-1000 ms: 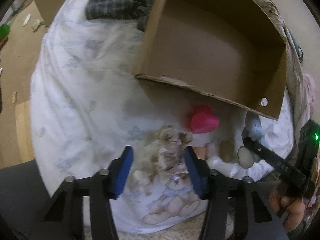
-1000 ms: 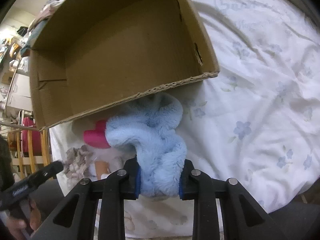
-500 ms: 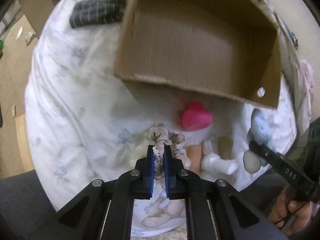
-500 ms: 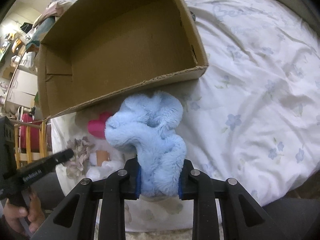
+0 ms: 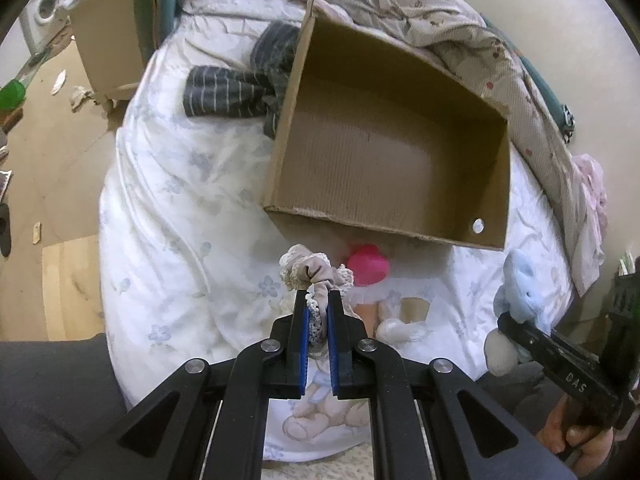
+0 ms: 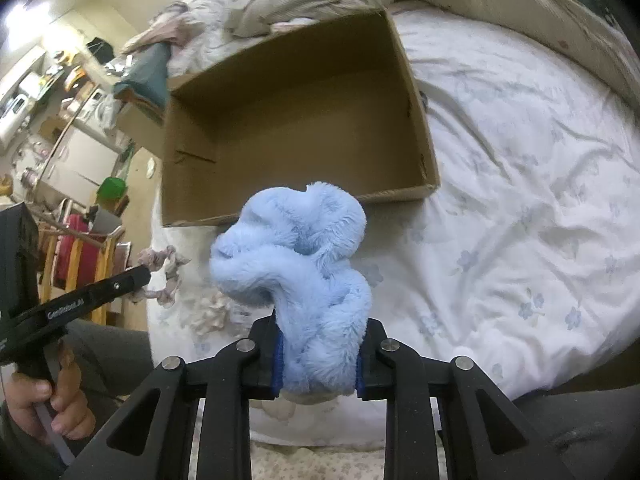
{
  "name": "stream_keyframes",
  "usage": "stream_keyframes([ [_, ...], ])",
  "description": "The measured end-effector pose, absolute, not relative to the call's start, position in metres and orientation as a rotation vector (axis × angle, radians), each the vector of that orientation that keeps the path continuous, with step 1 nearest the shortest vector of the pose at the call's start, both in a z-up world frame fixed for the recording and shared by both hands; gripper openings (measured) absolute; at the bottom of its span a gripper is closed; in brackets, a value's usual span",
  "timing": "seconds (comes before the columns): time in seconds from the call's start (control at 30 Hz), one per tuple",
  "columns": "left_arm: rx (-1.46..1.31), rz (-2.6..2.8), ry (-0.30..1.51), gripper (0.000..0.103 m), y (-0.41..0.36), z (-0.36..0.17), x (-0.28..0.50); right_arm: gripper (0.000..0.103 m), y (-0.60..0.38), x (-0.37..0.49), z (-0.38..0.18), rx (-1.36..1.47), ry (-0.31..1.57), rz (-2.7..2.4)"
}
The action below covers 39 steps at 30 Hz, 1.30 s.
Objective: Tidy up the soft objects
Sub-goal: 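Carry both scrunchies over the cardboard box with both tools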
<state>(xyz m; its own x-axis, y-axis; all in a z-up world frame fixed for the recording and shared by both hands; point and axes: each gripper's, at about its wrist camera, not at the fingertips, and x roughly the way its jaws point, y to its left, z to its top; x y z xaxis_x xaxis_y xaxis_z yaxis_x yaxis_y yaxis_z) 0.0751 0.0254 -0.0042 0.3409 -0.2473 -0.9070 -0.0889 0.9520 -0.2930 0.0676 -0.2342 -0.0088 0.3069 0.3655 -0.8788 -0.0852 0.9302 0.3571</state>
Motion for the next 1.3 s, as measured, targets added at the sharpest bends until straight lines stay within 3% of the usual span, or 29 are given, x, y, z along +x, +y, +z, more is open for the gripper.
stream_keyframes([
  [0.33,-0.262,-0.111,1.129,0.007,0.023,0.036,0.082,0.026,-0.242,0.076,0.031,0.281,1.131,0.349],
  [0.77,-0.173,-0.082,1.040,0.007,0.016,0.062,0.151,0.026,-0.232,0.143,0.065,0.271,1.037,0.407],
  [1.03,-0.127,-0.083,1.029,0.008,-0.003,0.054,0.191,0.026,-0.228,0.191,0.045,0.262,1.047,0.373],
  [1.3,-0.118,-0.070,1.031,0.007,-0.016,0.024,0.207,0.026,-0.230,0.206,-0.009,0.270,1.112,0.306],
])
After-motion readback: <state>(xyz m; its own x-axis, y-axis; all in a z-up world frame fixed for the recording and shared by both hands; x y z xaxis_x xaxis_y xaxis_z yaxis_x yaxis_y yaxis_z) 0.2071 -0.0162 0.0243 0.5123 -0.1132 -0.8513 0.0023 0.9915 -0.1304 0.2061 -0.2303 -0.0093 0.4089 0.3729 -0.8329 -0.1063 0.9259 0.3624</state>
